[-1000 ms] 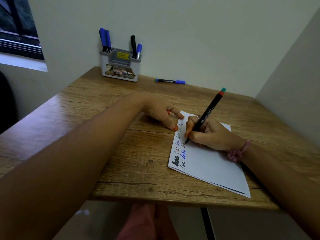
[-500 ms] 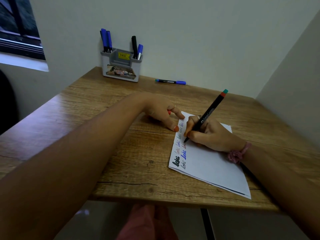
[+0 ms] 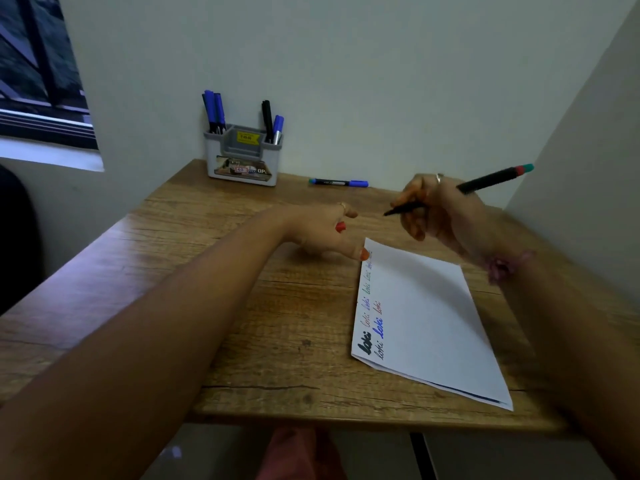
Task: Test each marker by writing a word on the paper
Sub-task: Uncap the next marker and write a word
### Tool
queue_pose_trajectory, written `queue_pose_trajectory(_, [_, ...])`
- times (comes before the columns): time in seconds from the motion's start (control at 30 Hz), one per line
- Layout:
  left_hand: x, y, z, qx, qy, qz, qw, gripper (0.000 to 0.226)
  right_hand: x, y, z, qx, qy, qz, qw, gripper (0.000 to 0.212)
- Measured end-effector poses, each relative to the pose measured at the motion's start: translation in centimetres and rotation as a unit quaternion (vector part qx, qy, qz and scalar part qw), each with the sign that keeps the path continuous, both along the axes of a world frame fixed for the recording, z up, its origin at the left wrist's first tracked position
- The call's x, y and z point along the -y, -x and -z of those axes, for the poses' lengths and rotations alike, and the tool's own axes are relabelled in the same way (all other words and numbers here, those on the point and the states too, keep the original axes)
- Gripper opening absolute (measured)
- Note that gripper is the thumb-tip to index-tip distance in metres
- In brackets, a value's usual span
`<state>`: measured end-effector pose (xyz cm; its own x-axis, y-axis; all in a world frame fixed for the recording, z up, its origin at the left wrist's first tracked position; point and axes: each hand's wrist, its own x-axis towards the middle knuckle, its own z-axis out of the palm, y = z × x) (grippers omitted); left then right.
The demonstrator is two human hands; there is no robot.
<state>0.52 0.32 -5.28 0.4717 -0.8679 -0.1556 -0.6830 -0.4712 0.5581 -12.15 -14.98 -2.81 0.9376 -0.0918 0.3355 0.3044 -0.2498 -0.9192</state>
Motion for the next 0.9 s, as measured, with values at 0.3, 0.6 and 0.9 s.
queue_pose_trajectory(0.3, [0.3,-0.2,0.3,0.016,0.104,-0.033,0.994,0.080,0.1,-2.0,0.2,0.015,-0.019,0.068,0.997,0.006])
queue_pose_trajectory(0.6, [0.5,-0.3,0.4,0.030,0.135,-0.015,0.990,0.072,-0.2,-1.8,0.9,-0.007,0.024,0.086,0.996,0.019])
queue_pose_trajectory(0.9, [0.4,-0.1,0.3,0.037,0.154,0.003,0.987,0.062,0.1,-1.8,1.2,-0.018,0.073,0.091,0.993,0.008])
